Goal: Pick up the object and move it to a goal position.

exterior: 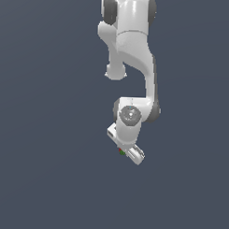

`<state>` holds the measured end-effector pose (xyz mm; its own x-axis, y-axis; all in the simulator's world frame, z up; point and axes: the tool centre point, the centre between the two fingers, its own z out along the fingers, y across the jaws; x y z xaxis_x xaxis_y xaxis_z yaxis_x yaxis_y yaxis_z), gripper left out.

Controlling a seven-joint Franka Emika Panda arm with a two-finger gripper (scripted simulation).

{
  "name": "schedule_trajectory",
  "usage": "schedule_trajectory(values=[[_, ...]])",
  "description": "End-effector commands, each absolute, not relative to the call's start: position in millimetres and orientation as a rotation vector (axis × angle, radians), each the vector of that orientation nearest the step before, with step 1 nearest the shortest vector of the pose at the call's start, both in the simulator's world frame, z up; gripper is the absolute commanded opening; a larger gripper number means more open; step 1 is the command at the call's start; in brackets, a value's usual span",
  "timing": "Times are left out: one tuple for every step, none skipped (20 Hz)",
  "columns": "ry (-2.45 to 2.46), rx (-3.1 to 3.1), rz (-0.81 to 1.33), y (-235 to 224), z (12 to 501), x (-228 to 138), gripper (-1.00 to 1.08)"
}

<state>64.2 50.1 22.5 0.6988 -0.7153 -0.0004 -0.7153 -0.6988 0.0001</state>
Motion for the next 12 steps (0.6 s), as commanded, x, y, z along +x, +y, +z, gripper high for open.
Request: schedule_trajectory(values=[[1.219,-2.895,0.000,49.8,22.8,64.1,-1.00],[1.219,-2.895,0.000,49.3,23.5,63.9,-1.00],[1.219,-2.895,0.000,48.6,24.6,63.6,-1.00],[1.219,-2.895,0.000,47.5,26.1,63.1,-1.00],[1.219,-2.895,0.000,46.1,28.0,62.5,-1.00],[1.219,-2.895,0.000,44.4,30.4,61.8,-1.00],[1.219,-2.895,0.000,42.3,33.3,60.9,-1.00],[1.219,-2.895,0.000,39.9,36.6,59.9,-1.00],[1.219,-2.895,0.000,37.2,40.4,58.7,-1.00],[1.219,-2.895,0.001,34.2,44.5,57.4,-1.00],[1.219,-2.895,0.001,30.8,49.3,55.9,-1.00],[1.219,-2.895,0.001,27.1,54.6,54.3,-1.00]])
